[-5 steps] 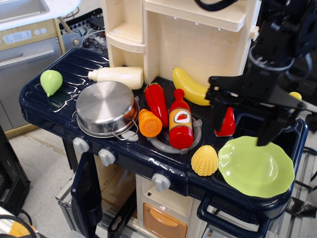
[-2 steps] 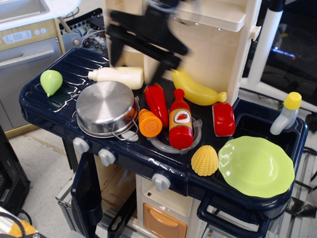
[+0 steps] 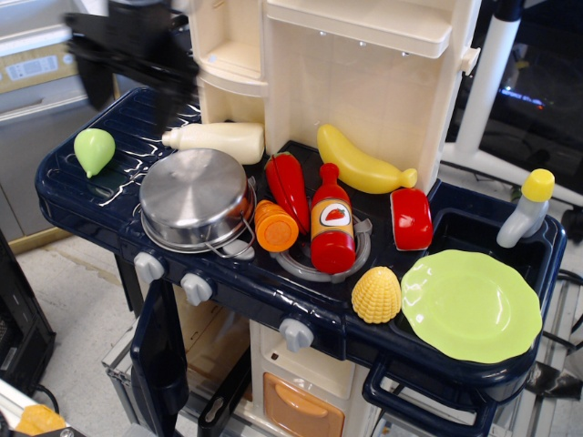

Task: Put pear on plate

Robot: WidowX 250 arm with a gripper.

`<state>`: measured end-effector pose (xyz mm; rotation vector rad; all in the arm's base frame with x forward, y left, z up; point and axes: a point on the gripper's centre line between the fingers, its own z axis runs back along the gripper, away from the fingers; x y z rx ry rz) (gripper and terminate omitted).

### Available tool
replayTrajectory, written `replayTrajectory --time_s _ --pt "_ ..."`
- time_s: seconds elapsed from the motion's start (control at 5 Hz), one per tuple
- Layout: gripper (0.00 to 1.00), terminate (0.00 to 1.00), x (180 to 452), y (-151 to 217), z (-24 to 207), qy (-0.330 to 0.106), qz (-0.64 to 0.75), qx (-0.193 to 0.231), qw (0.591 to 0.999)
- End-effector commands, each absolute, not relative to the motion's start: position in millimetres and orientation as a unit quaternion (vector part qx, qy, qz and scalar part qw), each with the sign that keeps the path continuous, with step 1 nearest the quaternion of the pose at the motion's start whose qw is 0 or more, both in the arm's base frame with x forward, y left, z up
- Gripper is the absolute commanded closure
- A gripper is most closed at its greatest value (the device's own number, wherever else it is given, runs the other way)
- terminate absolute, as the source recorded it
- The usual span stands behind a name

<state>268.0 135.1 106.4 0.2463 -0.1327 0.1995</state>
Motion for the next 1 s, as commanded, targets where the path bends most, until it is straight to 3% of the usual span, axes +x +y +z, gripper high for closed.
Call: replayTrajectory --time_s 0.0,0.8 --pt "0.0 0.0 280 218 89 -0.12 0.093 0.095 0.984" --pt "0.0 0.0 285 222 47 -0.134 0.077 0.035 0.987"
